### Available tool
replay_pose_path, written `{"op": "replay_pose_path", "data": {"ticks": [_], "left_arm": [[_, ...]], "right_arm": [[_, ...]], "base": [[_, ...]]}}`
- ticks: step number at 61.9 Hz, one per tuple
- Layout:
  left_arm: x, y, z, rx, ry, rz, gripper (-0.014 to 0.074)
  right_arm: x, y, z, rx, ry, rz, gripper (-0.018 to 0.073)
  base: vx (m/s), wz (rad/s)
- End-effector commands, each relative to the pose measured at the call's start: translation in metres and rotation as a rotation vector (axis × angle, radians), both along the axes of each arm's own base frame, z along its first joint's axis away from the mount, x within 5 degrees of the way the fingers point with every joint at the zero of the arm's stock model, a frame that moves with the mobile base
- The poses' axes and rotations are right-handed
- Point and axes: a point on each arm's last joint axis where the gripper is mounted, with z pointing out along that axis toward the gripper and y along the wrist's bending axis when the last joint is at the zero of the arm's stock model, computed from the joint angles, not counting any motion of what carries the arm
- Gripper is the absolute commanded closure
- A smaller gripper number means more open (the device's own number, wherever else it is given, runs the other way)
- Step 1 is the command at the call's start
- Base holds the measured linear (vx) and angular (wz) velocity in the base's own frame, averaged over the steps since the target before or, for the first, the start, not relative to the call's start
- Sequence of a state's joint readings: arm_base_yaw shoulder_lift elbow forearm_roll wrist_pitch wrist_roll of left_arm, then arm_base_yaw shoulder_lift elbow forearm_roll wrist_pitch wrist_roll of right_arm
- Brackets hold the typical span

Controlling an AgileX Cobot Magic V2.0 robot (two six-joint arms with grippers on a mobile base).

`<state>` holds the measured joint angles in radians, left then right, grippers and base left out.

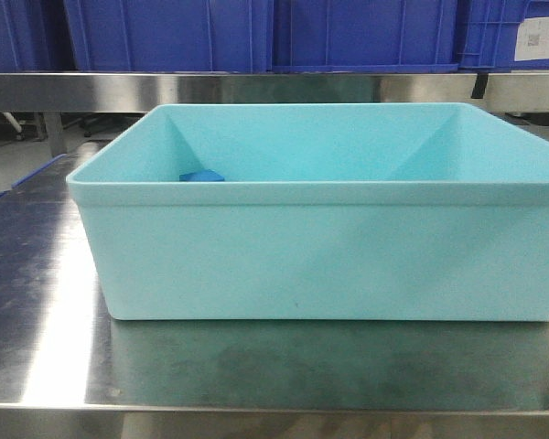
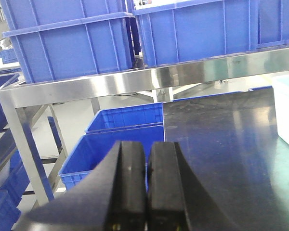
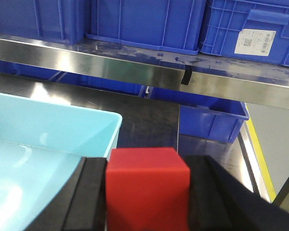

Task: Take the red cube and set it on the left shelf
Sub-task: 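Drive the base away from the table holding the red cube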

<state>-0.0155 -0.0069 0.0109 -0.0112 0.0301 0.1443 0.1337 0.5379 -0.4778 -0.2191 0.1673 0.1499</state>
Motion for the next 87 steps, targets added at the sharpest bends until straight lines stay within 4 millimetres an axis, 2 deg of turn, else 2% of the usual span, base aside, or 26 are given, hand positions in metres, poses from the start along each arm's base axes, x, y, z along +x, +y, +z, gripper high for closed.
{"op": "replay_pose_path", "data": {"ticks": [1,87], "left_arm": [[0.0009,-0.0002,0.0004,-0.005,-0.062,-0.004,0.0491],[0.0009,-0.0002,0.0004,-0.005,-0.062,-0.004,0.0491]], "right_arm": [[-0.0001,0.0007,0.0177,-0.012,-0.109,0.011,0.0501],[-0.0001,0.0007,0.0177,-0.012,-0.109,0.011,0.0501]], "base": [[0.0,0.0],[-0.03,0.05]]}}
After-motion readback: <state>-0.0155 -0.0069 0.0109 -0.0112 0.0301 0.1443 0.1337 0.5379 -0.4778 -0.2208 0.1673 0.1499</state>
